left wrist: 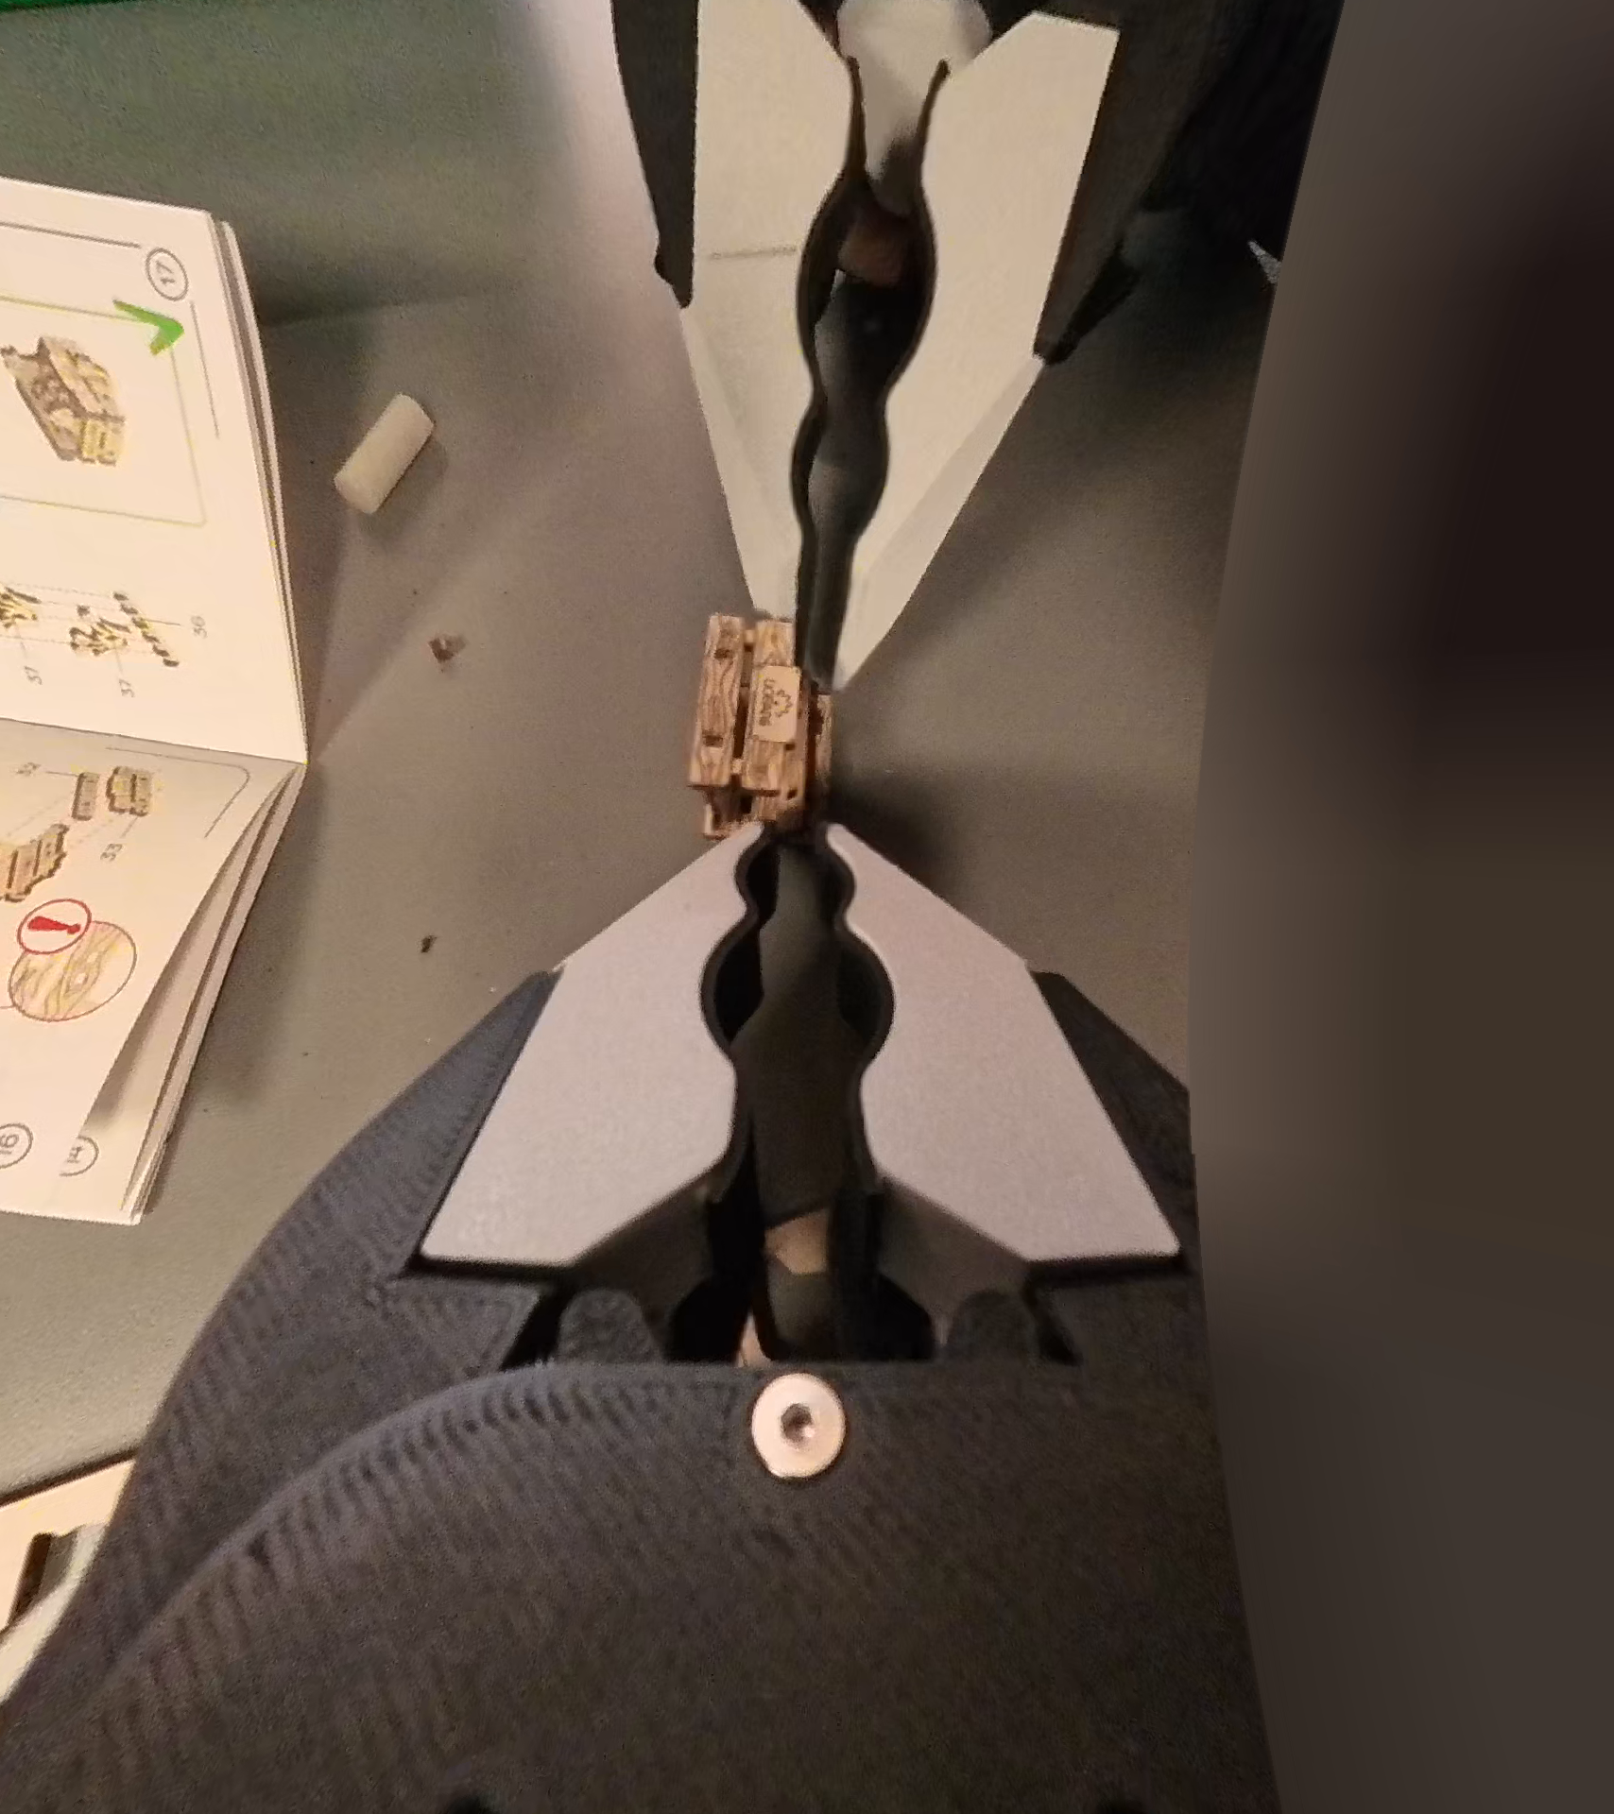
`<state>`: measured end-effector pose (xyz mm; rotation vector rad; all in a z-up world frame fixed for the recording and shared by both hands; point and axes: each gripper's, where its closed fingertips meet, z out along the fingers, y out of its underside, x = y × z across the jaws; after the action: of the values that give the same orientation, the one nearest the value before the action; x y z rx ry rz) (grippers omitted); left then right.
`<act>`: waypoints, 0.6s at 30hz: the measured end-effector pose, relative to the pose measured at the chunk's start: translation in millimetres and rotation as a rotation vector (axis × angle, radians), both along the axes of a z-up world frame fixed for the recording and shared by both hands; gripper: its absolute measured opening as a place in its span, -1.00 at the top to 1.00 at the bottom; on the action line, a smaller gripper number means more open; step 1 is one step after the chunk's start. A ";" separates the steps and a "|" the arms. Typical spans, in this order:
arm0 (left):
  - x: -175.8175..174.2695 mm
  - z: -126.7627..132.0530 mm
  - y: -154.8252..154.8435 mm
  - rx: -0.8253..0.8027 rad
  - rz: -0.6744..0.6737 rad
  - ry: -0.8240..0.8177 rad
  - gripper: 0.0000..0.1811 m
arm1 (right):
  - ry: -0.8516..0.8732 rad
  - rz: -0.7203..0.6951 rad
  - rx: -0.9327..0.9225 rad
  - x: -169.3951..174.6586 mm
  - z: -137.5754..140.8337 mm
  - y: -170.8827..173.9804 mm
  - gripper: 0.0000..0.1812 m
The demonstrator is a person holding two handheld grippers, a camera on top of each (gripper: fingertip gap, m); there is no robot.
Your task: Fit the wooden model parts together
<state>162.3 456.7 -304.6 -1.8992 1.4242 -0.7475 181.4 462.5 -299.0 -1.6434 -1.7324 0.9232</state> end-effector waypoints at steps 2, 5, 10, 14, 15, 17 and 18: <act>0.2 0.5 -0.8 0.004 -0.006 -0.002 0.97 | 0.003 0.000 0.014 0.0 0.3 -0.1 1.00; 0.3 1.9 -1.8 0.013 -0.014 -0.009 0.98 | 0.018 0.008 0.030 0.2 2.5 -1.7 1.00; 0.1 5.6 -8.9 0.006 -0.013 -0.032 0.96 | 0.032 0.017 0.096 2.6 4.1 -7.4 1.00; 0.4 6.8 -20.0 -0.007 -0.045 -0.033 0.93 | 0.033 0.014 0.112 11.2 4.4 -19.0 1.00; 0.7 7.0 -21.7 0.000 -0.053 -0.030 0.92 | 0.031 -0.001 0.105 14.3 4.3 -20.8 1.00; 1.0 6.6 -22.1 0.029 -0.059 -0.019 0.91 | 0.030 -0.046 0.092 18.7 4.6 -21.5 1.00; -0.1 5.3 -19.0 0.054 -0.046 -0.002 0.89 | 0.033 -0.072 0.089 19.6 5.2 -20.5 1.00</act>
<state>162.2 437.7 -299.3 -1.8298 1.4770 -0.7255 201.0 442.0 -293.8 -1.6132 -1.6568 0.8229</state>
